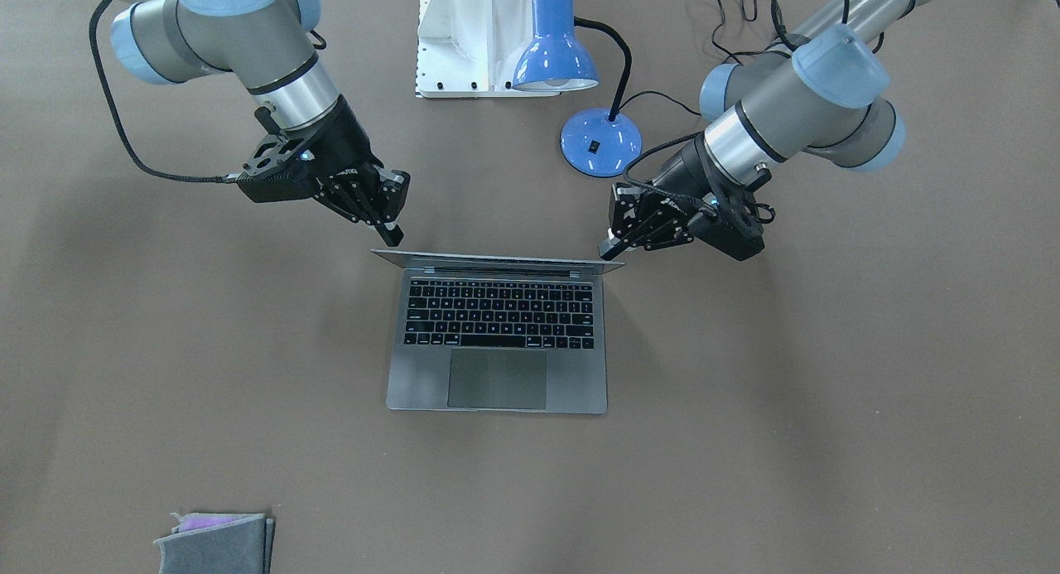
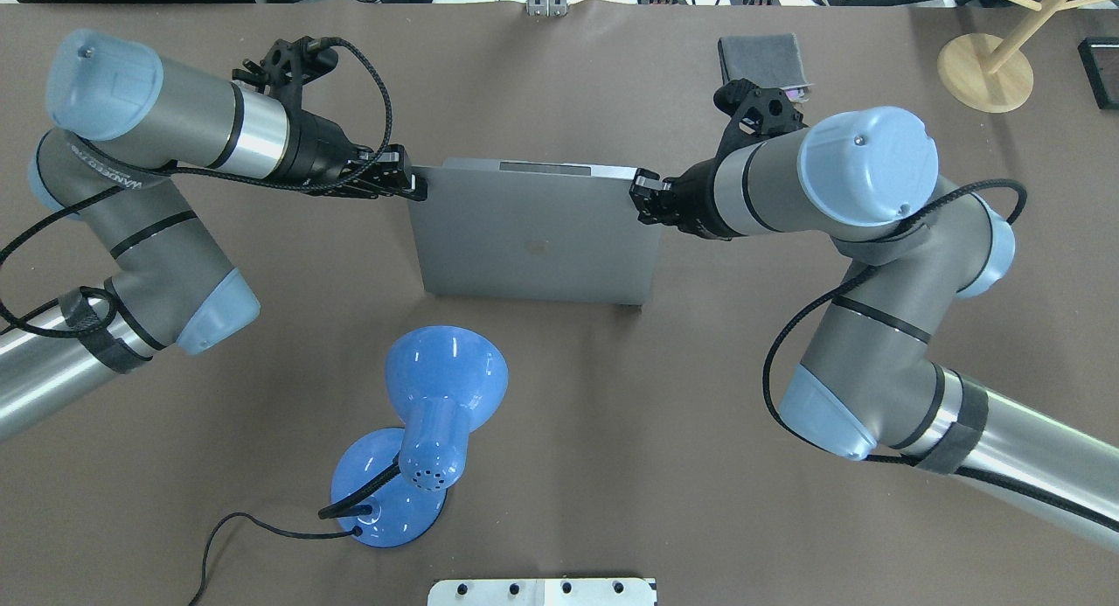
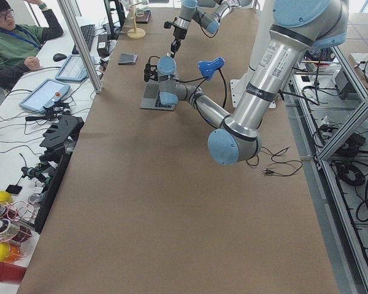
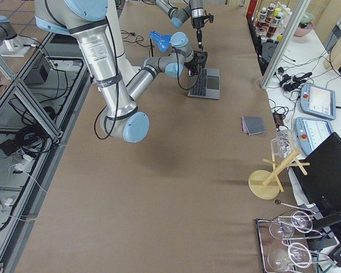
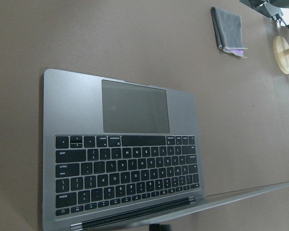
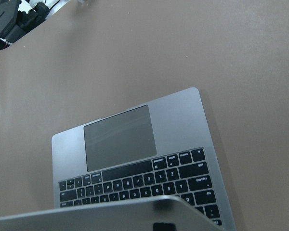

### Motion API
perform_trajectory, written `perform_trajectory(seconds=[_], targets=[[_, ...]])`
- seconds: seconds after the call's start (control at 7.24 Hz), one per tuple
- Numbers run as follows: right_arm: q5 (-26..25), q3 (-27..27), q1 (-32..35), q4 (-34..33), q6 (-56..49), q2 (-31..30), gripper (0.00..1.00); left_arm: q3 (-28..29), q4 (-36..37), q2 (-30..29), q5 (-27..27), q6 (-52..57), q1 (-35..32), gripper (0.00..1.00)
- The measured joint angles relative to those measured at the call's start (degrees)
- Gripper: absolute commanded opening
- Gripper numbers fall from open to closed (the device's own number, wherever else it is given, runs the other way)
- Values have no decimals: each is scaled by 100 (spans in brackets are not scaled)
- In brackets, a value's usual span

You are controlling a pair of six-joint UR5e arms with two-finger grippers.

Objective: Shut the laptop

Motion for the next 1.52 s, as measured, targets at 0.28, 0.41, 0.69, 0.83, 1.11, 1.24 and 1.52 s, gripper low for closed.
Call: perform_trajectory(seconds=[0.28,0.41,0.69,0.83,1.11,1.24,1.52], targets=[[1,-637,171,22,-49,351,0,302,23,-156,208,101,-16,0],[-3,-983,232,35,-101,543,0,470,29,-237,300,117,-15,0],[-22,-1568,288,51,-152,800,0,1056,21,-531,574,127,15,0],[-33,-1826,289,57,-168,890,0,1370,17,-692,800,175,93,0],[-63,-2179,277,59,-178,1015,0,1851,15,-875,1428,521,326,0],[-113,-2239,249,56,-179,1030,0,1947,15,-895,1554,616,364,0],[-173,-2236,215,55,-179,1042,0,1962,15,-903,1610,663,372,0]])
